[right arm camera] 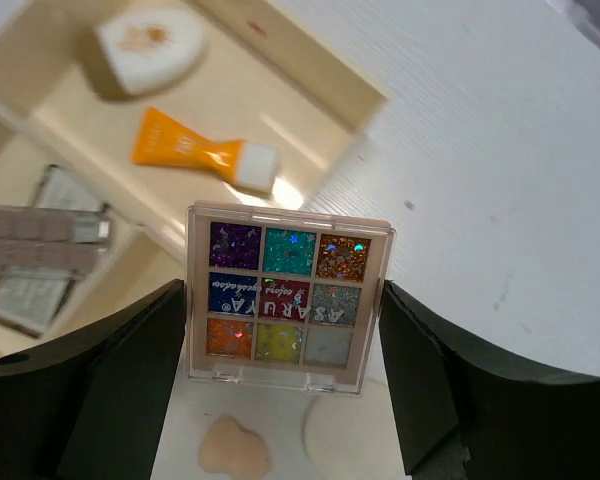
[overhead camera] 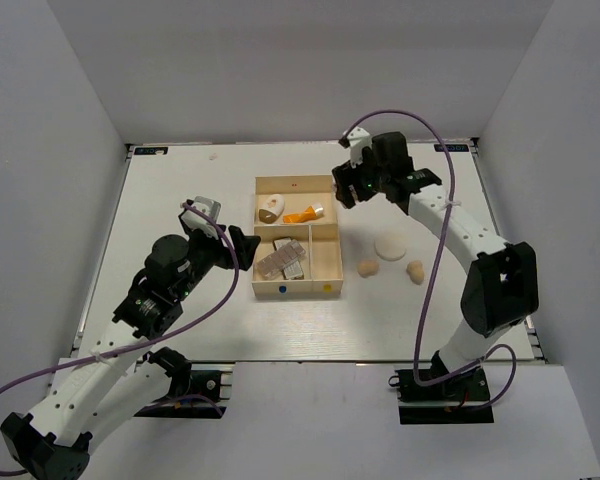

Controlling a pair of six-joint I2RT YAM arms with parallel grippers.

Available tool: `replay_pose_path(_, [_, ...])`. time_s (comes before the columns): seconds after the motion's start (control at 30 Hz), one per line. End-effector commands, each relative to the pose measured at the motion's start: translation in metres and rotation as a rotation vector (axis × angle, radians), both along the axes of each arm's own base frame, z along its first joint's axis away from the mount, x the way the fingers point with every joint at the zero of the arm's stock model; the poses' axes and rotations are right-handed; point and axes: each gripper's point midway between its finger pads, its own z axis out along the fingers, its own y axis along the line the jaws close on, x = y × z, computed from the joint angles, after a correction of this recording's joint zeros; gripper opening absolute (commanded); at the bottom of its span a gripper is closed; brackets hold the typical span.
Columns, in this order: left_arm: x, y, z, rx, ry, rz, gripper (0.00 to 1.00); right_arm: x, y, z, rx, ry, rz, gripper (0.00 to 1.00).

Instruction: Organize the makeup

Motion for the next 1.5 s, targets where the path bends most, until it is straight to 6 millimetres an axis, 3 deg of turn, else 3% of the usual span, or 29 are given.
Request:
replay_pose_path(0.0, [-0.003,-0.001,0.005,-0.015,-0.024,-0.015,0.98,-0.035,0.048,0.000,0.040,0.001,0.225,0.10])
replay_pose_path(0.17, [-0.004,-0.001,0.008,-0.016,-0.036,-0.019,0.98,-0.072,0.105,-0.009,0.039,0.032,0.416,0.12])
replay_pose_path(0.23, [-0.005,0.000,0.010,-0.016,-0.045,-0.019,0.98,-0.081,0.117,-0.022,0.015,0.062,0.457,0.13])
replay_pose_path(0.37, [-0.007,0.001,0.015,-0.024,-0.066,-0.021,0.98,-0.098,0.142,-0.027,0.005,0.081,0.536,0.15])
replay_pose_path(0.5, [-0.007,0.004,0.016,-0.024,-0.070,-0.012,0.98,-0.109,0.154,-0.039,-0.003,0.113,0.574,0.24])
replay_pose_path(0.53, [-0.007,0.004,0.016,-0.024,-0.070,-0.014,0.98,-0.114,0.158,-0.048,-0.016,0.140,0.588,0.43])
replay_pose_path(0.6, [-0.007,0.004,0.015,-0.023,-0.068,-0.015,0.98,-0.116,0.159,-0.050,-0.021,0.145,0.590,0.59])
replay_pose_path(0.67, [-0.006,0.004,0.015,-0.023,-0.068,-0.014,0.98,-0.116,0.160,-0.053,-0.032,0.149,0.592,0.89])
replay_pose_path(0.83, [-0.006,0.003,0.012,-0.020,-0.065,-0.017,0.98,-0.114,0.155,-0.038,-0.026,0.111,0.578,0.89])
replay_pose_path(0.97, [-0.006,0.001,0.012,-0.022,-0.064,-0.024,0.98,-0.108,0.139,-0.025,-0.035,0.059,0.525,0.89])
replay_pose_path(1.03, [-0.006,0.000,0.009,-0.026,-0.055,-0.028,0.98,-0.104,0.129,-0.008,-0.040,-0.005,0.486,0.89])
replay_pose_path(1.07, [-0.006,0.000,0.007,-0.027,-0.049,-0.028,0.98,-0.096,0.110,-0.016,-0.083,-0.022,0.413,0.89])
replay_pose_path(1.1, [-0.006,-0.001,0.008,-0.033,-0.049,-0.030,0.98,-0.086,0.099,0.009,-0.054,-0.110,0.354,0.89])
replay_pose_path(1.13, [-0.005,-0.002,0.006,-0.034,-0.045,-0.031,0.98,-0.080,0.084,0.011,-0.073,-0.136,0.290,0.89])
replay_pose_path(1.17, [-0.005,-0.003,0.005,-0.034,-0.039,-0.037,0.98,-0.074,0.057,0.016,-0.074,-0.156,0.221,0.89])
replay_pose_path(1.27, [-0.006,-0.008,0.001,-0.031,-0.027,-0.055,0.98,-0.069,0.014,0.025,-0.061,-0.153,0.095,0.86])
replay_pose_path(1.3, [-0.006,-0.009,0.000,-0.031,-0.021,-0.061,0.98,-0.064,-0.013,0.011,-0.079,-0.116,0.033,0.84])
replay_pose_path(1.4, [-0.009,-0.015,0.000,-0.034,-0.018,-0.094,0.98,-0.077,-0.042,-0.017,-0.095,-0.047,-0.022,0.62])
replay_pose_path(1.47, [-0.009,-0.016,-0.002,-0.032,-0.013,-0.099,0.98,-0.074,-0.069,-0.032,-0.091,-0.003,-0.099,0.48])
